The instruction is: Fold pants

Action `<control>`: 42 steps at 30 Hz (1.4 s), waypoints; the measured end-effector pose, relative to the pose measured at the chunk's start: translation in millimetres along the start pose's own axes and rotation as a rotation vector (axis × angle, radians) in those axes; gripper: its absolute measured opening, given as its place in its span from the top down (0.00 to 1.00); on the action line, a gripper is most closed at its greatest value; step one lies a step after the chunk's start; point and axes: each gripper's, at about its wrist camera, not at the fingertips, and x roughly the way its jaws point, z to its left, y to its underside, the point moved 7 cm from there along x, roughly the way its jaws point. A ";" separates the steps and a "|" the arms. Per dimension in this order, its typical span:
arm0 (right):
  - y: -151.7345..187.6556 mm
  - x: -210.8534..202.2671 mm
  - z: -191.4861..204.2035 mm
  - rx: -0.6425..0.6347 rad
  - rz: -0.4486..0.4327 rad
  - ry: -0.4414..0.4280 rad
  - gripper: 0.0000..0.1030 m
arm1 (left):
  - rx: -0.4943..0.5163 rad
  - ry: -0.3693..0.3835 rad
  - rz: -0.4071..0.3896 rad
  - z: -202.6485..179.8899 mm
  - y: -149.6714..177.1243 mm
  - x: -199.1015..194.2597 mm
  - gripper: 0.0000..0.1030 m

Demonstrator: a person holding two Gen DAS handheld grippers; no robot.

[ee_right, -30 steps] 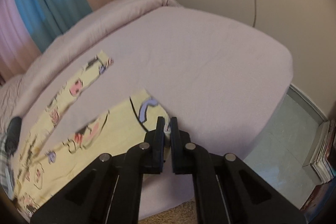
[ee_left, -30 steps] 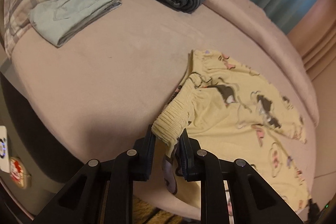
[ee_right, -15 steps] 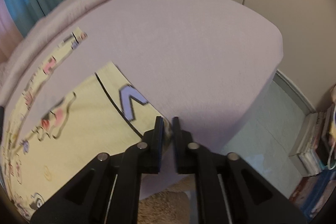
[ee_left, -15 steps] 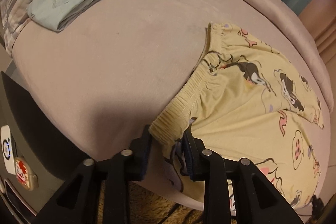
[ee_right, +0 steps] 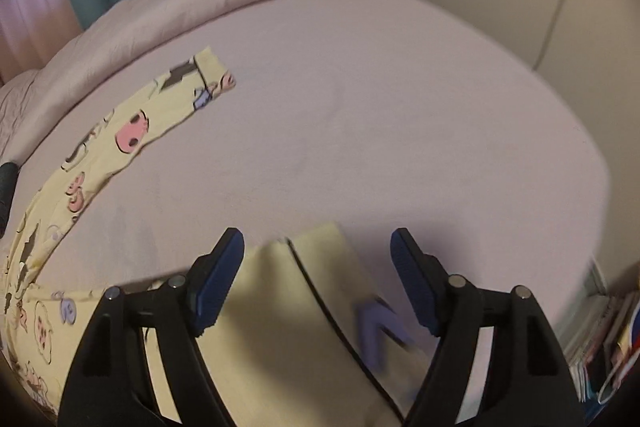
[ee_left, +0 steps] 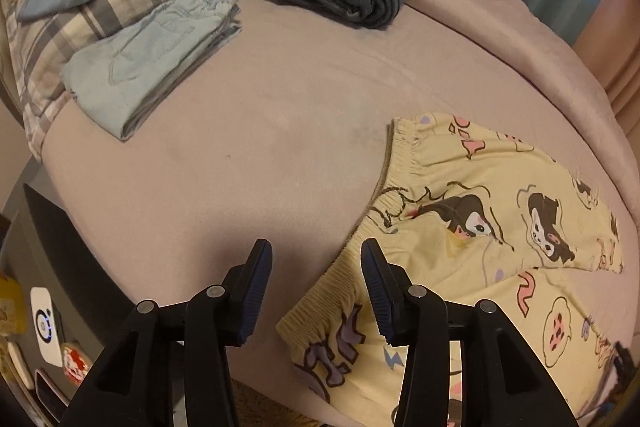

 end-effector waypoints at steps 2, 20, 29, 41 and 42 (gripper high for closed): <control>2.7 23.3 5.4 -0.033 0.017 0.046 0.65 | -0.005 0.000 0.012 3.4 -1.2 4.3 0.55; -47.7 2.4 41.3 -0.201 0.035 0.136 0.30 | 0.054 0.118 0.039 -64.4 -97.2 79.1 0.45; -173.6 50.1 142.4 -0.132 0.131 -0.116 0.23 | 0.050 0.089 0.070 -86.4 -100.3 126.8 0.45; -218.1 196.0 187.7 -0.084 0.001 -0.037 0.54 | -0.035 0.184 0.033 -92.8 -88.6 118.9 0.96; -214.9 192.4 190.4 -0.108 -0.014 -0.055 0.74 | -0.044 0.193 0.033 -95.0 -90.3 116.7 0.97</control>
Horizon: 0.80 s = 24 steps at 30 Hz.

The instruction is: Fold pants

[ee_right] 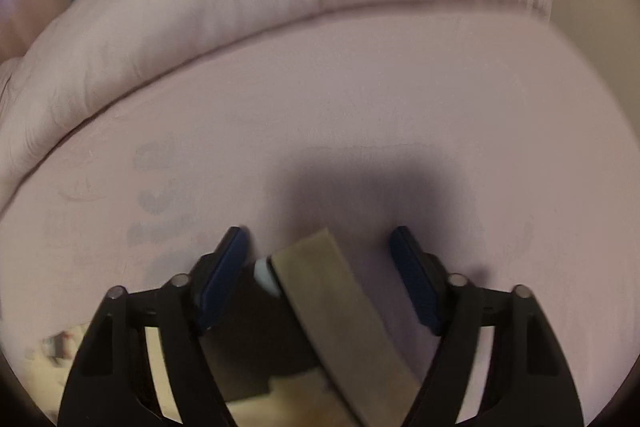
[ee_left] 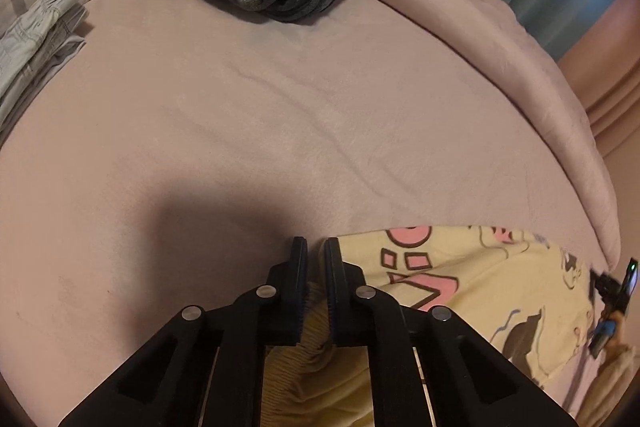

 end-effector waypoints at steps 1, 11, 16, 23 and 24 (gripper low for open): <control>1.6 -2.5 0.8 0.017 0.013 -0.032 0.93 | -0.005 0.010 -0.003 -1.2 -1.8 -1.6 0.99; -25.6 -163.1 -9.8 0.127 -0.175 -0.281 0.94 | 0.054 0.114 -0.115 -36.7 -24.1 -66.1 1.00; -4.1 -213.4 -14.2 0.111 -0.202 -0.280 0.94 | 0.028 0.137 -0.110 -32.4 -13.6 -80.3 1.00; 4.0 -253.2 -33.8 0.087 -0.274 -0.320 0.93 | 0.055 0.200 -0.195 -40.7 -13.7 -134.4 1.00; 8.4 -262.5 -40.0 0.089 -0.279 -0.343 0.93 | 0.057 0.199 -0.197 -37.3 -10.9 -139.5 1.00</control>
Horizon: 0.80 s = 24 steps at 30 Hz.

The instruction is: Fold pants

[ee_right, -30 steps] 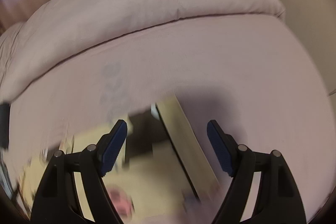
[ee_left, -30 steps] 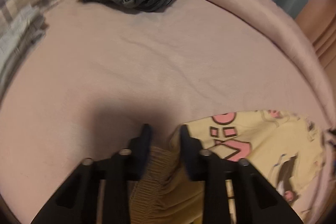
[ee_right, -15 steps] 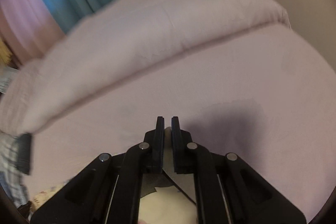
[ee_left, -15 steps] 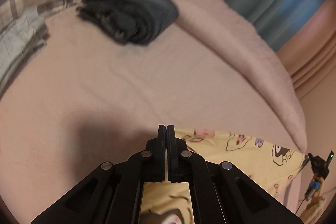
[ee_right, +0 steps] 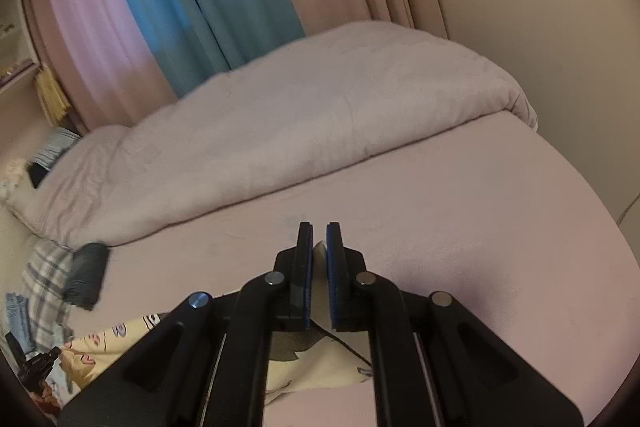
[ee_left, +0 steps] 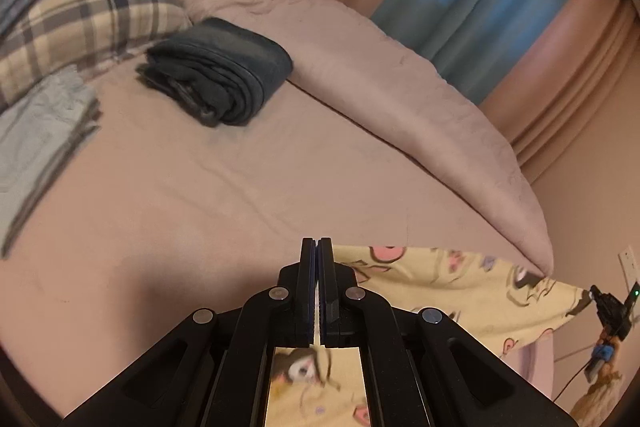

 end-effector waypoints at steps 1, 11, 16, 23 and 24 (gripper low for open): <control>3.6 -15.9 -4.6 0.010 -0.004 -0.018 0.93 | 0.001 0.012 -0.005 3.6 5.0 -8.4 1.00; 179.9 -83.7 -99.9 0.171 0.081 0.042 0.93 | -0.123 -0.041 0.176 87.4 130.8 -18.8 1.00; 256.1 -64.8 -141.2 0.331 0.187 0.094 0.93 | -0.117 -0.103 0.193 88.1 140.4 -11.6 1.00; 232.1 -100.5 -126.1 0.274 0.126 0.099 0.93 | -0.085 -0.073 0.141 63.4 114.6 -51.4 1.00; 228.2 -108.7 -123.0 0.248 0.121 0.119 0.94 | -0.074 -0.089 0.133 64.6 114.5 -56.3 1.00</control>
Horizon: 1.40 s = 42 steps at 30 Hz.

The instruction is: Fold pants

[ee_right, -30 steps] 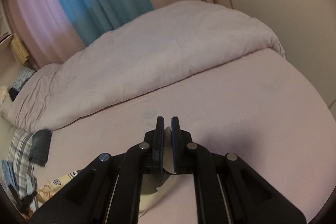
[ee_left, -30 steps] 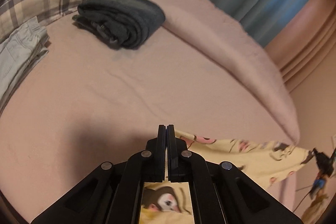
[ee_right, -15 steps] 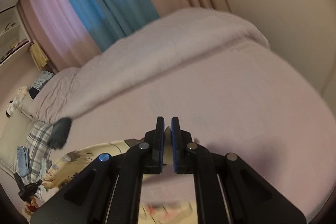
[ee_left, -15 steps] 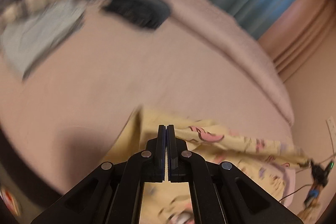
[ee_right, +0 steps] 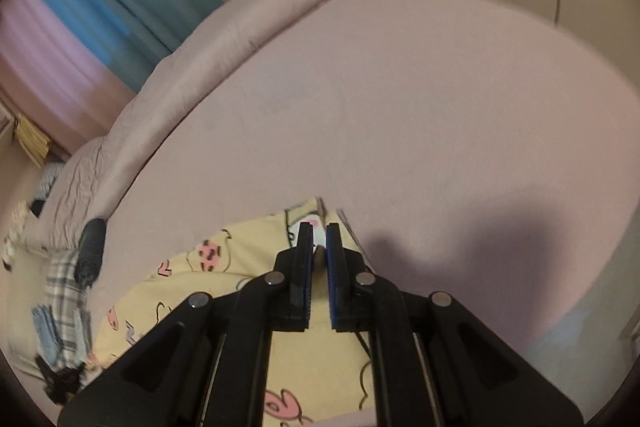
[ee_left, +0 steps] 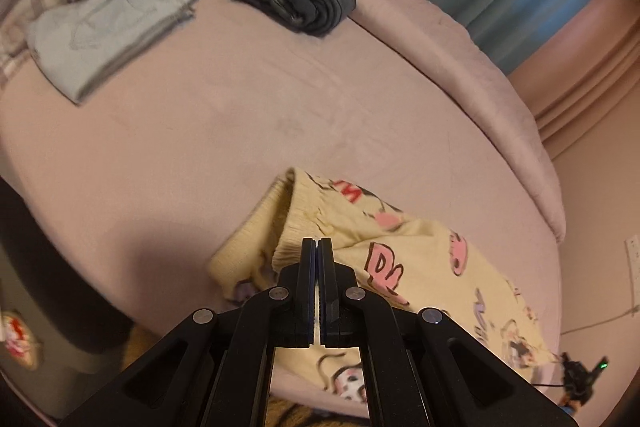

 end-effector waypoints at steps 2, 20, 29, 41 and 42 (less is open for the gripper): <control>-1.7 -12.2 -3.0 -0.020 -0.012 0.021 0.95 | 0.006 -0.034 0.002 14.1 4.9 -3.6 1.00; 61.6 6.1 -29.4 0.049 0.085 0.126 0.54 | 0.024 -0.142 0.153 38.1 42.8 41.2 1.00; 77.2 32.7 -27.4 0.109 0.117 0.135 0.55 | 0.041 -0.152 0.157 38.0 42.2 45.3 1.00; 44.0 -5.5 -4.1 0.061 -0.108 0.108 0.93 | 0.037 -0.129 0.103 35.9 30.5 24.7 1.00; 40.3 -12.1 -1.3 0.065 -0.122 0.092 0.93 | 0.038 -0.132 0.097 36.5 29.8 22.3 1.00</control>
